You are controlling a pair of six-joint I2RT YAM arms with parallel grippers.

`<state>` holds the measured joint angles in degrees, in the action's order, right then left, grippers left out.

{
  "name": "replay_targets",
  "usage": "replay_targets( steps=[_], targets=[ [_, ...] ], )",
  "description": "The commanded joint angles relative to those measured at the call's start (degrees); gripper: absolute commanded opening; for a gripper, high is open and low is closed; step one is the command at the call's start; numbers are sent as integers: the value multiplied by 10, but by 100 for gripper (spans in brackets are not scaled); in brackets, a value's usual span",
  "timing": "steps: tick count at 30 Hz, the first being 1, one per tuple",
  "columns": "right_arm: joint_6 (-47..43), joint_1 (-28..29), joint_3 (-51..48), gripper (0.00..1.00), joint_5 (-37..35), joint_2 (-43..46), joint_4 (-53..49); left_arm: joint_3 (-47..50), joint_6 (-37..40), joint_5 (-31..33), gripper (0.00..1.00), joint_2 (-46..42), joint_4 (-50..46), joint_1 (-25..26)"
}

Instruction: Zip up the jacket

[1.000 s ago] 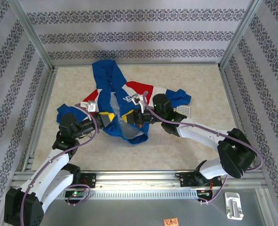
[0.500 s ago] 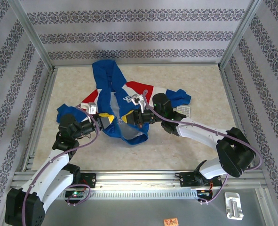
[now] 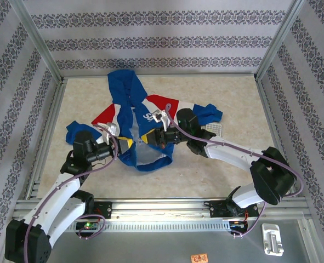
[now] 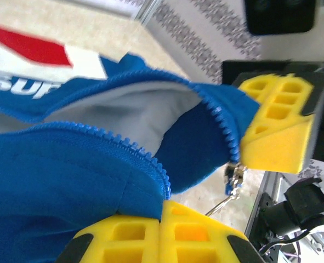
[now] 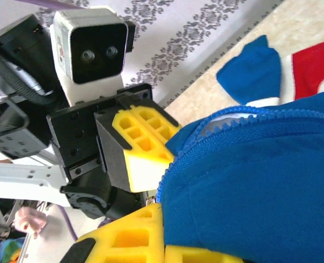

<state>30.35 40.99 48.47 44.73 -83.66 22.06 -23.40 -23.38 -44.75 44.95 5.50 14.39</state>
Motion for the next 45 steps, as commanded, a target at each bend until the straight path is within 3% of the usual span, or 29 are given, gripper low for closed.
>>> replay_targets(
  steps=[1, 8, 15, 21, 34, 45],
  targets=[
    [12, -3, -40, 0, -35, 6, -4, -9, -32, 88, 0, 17, -129, 48],
    [21, 25, -119, 0, -46, -30, 30, 46, -101, 171, 2, 52, -110, 128],
    [29, 50, -120, 0, -30, -77, 58, 35, -107, 167, 32, 35, -155, 125],
    [38, 57, -111, 0, -25, -98, 75, 24, -135, 184, 42, -22, -224, 113],
    [43, 66, -98, 0, -23, -112, 79, 12, -183, 153, 43, -54, -256, 108],
    [44, 66, -89, 0, -24, -115, 72, -4, -192, 112, 40, 24, -205, 108]
  ],
)
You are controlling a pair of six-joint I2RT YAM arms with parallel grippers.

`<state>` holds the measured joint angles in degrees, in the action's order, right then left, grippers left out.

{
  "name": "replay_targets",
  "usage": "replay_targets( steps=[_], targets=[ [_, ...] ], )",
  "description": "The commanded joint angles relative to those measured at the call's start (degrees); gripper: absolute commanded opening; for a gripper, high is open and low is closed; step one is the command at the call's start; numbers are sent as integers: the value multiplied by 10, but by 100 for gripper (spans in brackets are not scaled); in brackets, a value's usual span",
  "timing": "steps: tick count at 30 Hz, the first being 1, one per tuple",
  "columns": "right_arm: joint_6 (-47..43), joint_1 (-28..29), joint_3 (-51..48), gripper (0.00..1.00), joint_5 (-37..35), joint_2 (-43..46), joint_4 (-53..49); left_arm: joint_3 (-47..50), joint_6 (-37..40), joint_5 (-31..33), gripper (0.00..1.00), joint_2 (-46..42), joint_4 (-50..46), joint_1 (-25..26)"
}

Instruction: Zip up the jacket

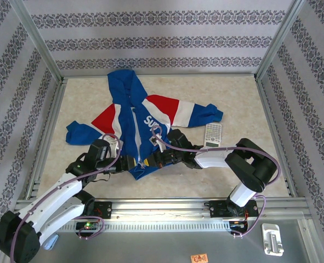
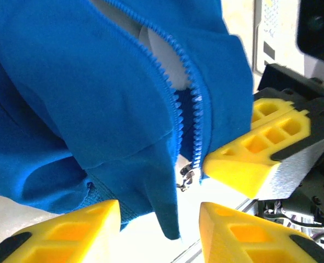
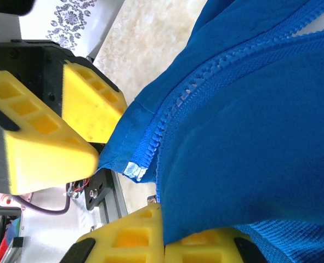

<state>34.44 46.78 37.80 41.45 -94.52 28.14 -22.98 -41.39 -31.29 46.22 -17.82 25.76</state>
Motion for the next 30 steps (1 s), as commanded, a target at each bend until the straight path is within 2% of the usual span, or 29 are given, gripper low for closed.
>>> replay_targets(
  steps=[1, 4, 7, 8, 13, 20, 30],
  targets=[
    [2, 9, 18, 0, 9, -7, 10, -7, -14, -26, 39, 16, 33, -5],
    [2, 9, 18, 0, 8, -5, 8, -8, -16, -31, 30, 22, 38, -6],
    [3, 9, 19, 0, 10, -2, 8, -6, -15, -33, 4, 19, 42, -6],
    [4, 8, 20, 0, 11, 0, 8, -6, -16, -33, 0, 16, 45, -5],
    [14, 6, 24, 0, 17, 27, 8, 11, -23, -34, 0, -23, 82, -7],
    [22, -7, 28, 0, 31, 75, -2, 52, -37, -48, 0, -99, 185, -11],
    [44, -42, 46, 0, 86, 111, -4, 102, -64, -84, 0, -109, 388, -22]
  ],
)
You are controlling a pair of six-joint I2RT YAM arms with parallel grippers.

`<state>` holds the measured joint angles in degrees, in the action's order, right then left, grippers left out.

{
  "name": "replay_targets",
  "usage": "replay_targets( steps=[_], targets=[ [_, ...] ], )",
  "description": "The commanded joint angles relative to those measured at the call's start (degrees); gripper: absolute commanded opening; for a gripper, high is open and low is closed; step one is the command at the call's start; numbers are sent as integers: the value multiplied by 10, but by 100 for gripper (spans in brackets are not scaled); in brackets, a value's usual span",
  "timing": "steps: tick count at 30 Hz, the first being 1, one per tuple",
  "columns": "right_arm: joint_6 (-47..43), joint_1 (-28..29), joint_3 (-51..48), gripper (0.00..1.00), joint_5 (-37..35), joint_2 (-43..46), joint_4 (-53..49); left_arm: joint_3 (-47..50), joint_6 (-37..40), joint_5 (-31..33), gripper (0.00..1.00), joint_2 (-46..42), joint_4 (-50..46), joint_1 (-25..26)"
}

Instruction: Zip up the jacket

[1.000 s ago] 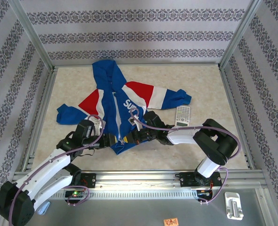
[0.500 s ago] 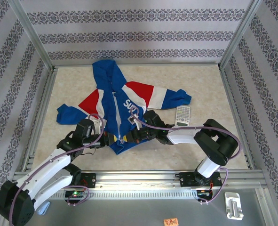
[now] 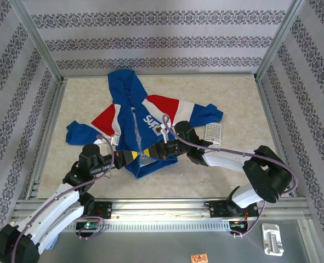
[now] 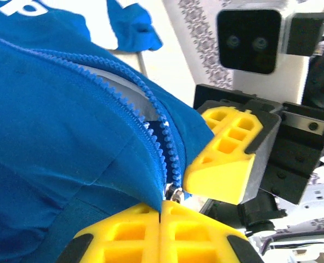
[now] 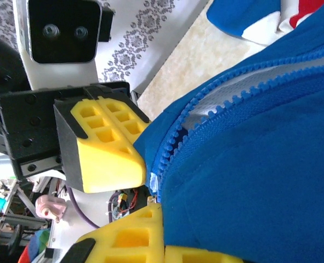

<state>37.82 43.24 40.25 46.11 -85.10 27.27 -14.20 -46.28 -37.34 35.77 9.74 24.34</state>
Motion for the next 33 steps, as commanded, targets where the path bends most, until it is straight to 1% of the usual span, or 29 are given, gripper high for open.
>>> replay_targets(
  steps=[1, 7, 14, 21, 33],
  targets=[
    [10, -9, 24, 0, 44, 19, 3, 17, -14, -27, 0, -4, 125, -8],
    [12, -14, 30, 0, 63, 21, 5, 27, -15, -36, 0, -7, 174, -13],
    [15, -14, 33, 0, 73, 24, 17, 45, -29, -31, 0, -8, 234, -18],
    [16, -15, 27, 0, 65, 36, 27, 46, -31, -39, 0, -10, 231, -20],
    [21, -16, 35, 0, 65, 25, 43, 59, -38, -49, 0, -9, 246, -21]
  ],
)
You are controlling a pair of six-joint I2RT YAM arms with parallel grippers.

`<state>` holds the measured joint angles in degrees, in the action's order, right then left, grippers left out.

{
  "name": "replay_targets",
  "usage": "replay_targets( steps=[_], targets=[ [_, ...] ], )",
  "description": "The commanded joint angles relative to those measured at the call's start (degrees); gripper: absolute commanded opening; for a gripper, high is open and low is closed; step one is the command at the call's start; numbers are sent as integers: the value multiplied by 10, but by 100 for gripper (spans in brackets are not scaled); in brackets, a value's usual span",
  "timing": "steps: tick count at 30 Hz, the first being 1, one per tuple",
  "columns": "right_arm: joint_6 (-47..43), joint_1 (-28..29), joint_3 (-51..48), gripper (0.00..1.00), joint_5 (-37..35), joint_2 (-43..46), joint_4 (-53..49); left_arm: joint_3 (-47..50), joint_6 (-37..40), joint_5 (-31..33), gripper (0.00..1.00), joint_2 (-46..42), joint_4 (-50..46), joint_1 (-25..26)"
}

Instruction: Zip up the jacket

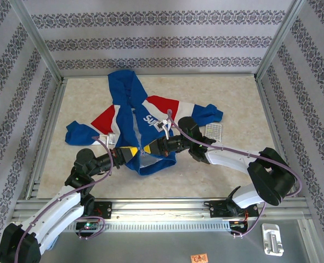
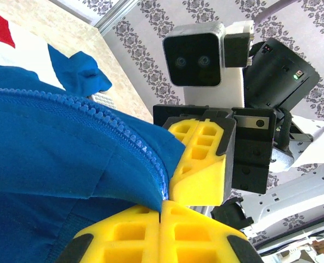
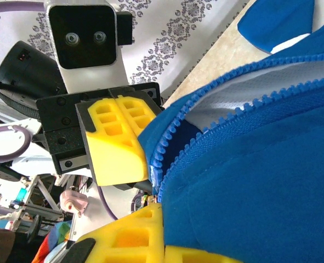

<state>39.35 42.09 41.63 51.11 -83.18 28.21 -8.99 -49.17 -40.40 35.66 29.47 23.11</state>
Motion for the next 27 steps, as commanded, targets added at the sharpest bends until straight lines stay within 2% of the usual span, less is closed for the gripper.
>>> replay_targets(
  steps=[1, 27],
  targets=[
    [7, -4, 21, 0, 15, 4, 37, 7, -11, -19, 0, -8, 49, -9],
    [26, -11, 36, 0, 10, -27, 79, 13, -30, -47, 0, 1, 67, -9]
  ],
)
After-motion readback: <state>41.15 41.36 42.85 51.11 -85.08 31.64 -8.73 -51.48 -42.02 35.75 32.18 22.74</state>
